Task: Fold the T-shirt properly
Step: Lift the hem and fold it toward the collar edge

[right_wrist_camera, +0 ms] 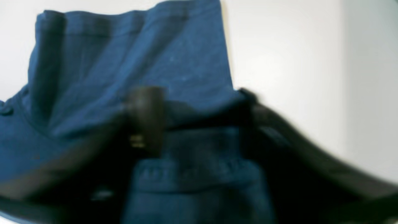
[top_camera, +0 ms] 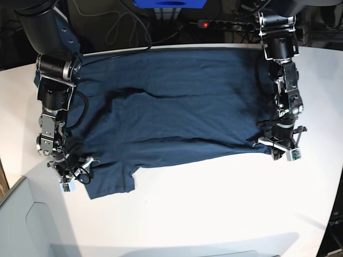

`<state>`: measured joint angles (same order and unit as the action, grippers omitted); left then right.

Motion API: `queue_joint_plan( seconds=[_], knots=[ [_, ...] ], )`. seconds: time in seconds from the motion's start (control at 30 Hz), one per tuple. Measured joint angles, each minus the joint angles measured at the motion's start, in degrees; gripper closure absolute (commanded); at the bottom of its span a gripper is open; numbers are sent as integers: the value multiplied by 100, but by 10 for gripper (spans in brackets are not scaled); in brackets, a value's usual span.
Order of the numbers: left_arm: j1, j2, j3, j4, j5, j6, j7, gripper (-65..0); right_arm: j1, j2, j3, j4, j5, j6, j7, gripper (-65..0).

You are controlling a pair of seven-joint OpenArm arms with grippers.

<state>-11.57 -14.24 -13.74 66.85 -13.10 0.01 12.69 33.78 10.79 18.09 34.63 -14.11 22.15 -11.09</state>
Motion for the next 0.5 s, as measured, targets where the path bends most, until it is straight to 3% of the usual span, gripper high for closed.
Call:
queue_joint_plan(
  seconds=[0.07, 0.27, 0.5],
  knots=[
    [0, -2, 0, 0, 2, 0, 0, 0, 13, 0, 20, 2, -2, 0, 11, -9],
    [2, -2, 0, 2, -7, 0, 0, 0, -68, -2, 28, 446, -13, 0, -9, -1],
    [35, -2, -24, 66, -39, -2, 22, 0, -1043, -46, 46, 2481, 22, 0, -568, -2]
  ],
)
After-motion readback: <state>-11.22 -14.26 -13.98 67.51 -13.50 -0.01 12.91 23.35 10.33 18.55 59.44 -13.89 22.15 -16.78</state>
